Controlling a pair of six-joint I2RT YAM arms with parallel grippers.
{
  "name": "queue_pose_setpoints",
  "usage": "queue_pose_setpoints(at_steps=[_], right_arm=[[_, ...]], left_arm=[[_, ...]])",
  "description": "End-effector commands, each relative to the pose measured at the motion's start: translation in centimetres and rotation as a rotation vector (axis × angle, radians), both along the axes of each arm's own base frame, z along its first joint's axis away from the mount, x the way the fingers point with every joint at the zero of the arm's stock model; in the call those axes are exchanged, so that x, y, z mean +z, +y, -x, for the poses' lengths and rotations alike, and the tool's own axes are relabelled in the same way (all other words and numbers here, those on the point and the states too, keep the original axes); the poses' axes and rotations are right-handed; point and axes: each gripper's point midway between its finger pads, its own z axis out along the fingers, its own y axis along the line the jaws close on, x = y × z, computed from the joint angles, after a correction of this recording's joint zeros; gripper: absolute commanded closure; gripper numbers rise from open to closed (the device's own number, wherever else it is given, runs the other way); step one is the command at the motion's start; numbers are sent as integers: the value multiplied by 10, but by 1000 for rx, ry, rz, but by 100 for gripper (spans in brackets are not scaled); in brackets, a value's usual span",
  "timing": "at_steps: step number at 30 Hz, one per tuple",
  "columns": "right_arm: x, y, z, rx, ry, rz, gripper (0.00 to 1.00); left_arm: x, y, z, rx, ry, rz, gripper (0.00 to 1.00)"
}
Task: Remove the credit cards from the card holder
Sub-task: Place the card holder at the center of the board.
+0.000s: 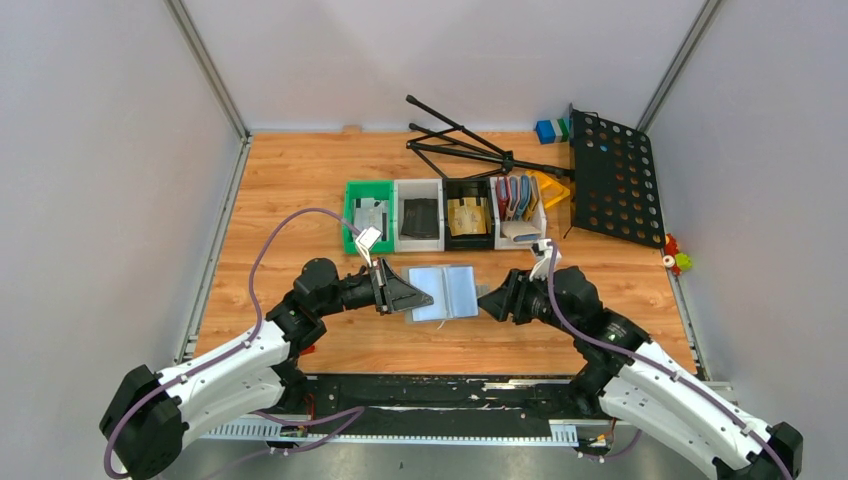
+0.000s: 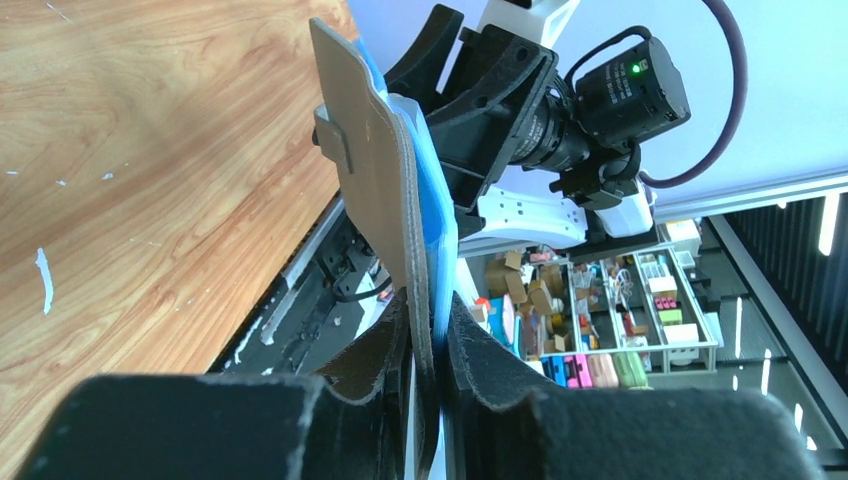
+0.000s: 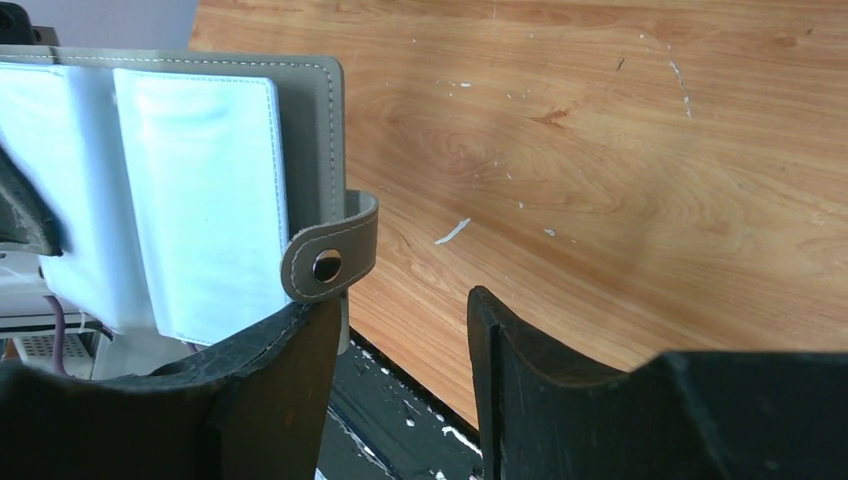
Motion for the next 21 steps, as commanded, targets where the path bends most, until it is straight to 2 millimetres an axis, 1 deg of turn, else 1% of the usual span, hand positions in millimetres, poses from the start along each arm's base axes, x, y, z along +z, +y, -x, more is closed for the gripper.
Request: queue_pose_setpoints(at_steps=[1, 4, 8, 11, 16, 18, 19, 21], right_arm=[[14, 9, -2, 22, -26, -48, 51], [23, 17, 2, 70, -36, -88, 51], [35, 28, 7, 131, -39, -117, 57], [30, 34, 4, 144, -8, -59, 60], [16, 41, 3, 153, 38, 95, 63], [10, 46, 6, 165, 45, 160, 63], [10, 48, 5, 160, 42, 191, 63], [2, 44, -1, 118, 41, 284, 63]], left_arm=[[23, 0, 2, -16, -65, 61, 79], [19, -2, 0, -16, -62, 51, 79], [12, -4, -5, -2, -61, 16, 79], [2, -5, -8, 9, -52, -39, 80], [-1, -10, -9, 10, -68, -81, 80], [-5, -11, -10, 13, -71, -111, 80], [-7, -11, -11, 17, -73, -128, 80], [-12, -11, -12, 21, -83, -166, 80]])
